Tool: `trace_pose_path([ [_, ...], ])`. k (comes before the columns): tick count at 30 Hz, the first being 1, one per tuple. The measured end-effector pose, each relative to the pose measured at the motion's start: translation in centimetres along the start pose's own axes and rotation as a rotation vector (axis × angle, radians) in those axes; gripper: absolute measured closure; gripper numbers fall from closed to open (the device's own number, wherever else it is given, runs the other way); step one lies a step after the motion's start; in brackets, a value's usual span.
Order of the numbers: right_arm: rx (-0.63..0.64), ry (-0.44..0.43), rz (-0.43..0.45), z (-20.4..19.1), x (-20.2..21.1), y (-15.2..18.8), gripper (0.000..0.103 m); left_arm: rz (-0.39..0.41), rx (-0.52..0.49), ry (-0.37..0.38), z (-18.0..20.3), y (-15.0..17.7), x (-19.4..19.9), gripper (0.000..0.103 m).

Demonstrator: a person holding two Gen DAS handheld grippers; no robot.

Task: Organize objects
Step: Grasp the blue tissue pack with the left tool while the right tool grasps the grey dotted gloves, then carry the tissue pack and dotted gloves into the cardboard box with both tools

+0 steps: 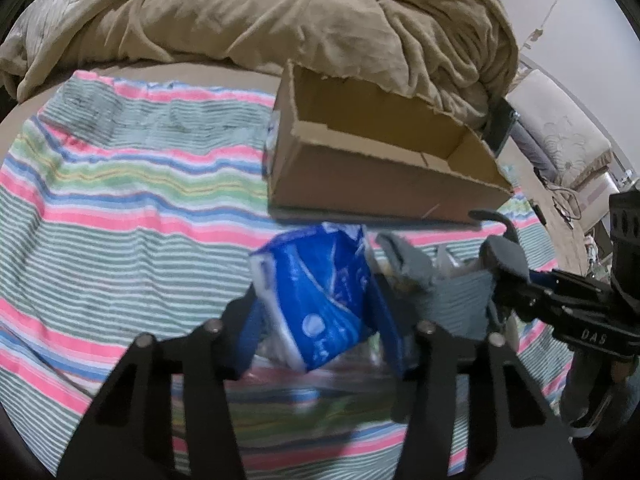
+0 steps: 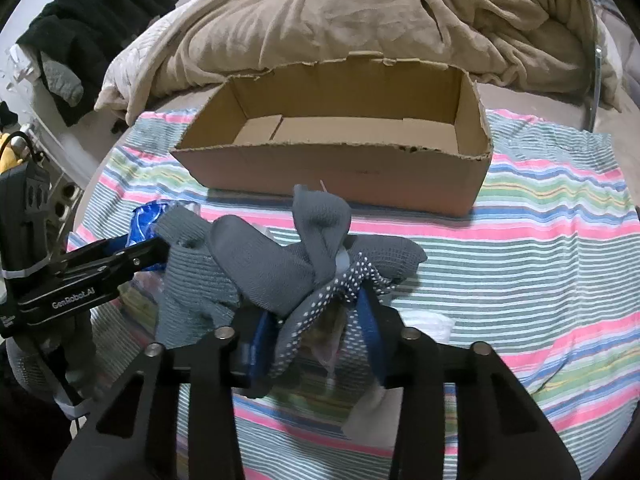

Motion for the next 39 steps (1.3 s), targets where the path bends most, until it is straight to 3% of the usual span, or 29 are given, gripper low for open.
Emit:
trace_pose_path([
  [5, -0.007, -0.003, 0.028, 0.1, 1.2, -0.5, 0.073, 0.018, -0.014, 0.007, 0.4, -0.3, 0.7, 0.062],
  [21, -0.013, -0.003, 0.122, 0.6, 5.4, -2.1, 0.073, 0.094, -0.044, -0.003, 1.2, -1.1, 3.1, 0.088],
  [39, 0.012, -0.003, 0.182, 1.1, 7.6, -3.9, 0.073, 0.166, -0.076, 0.0, 3.5, -3.9, 6.4, 0.091],
])
Point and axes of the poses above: each gripper's, at about its wrist camera, not at the fingertips, and x roughly against the way its jaws point, z to its right, y to its underside, the point moved 9 cm from there along -x, roughly the way its jaws point, and after that the axes turned 4 degrees about y, right-handed, at the moved point
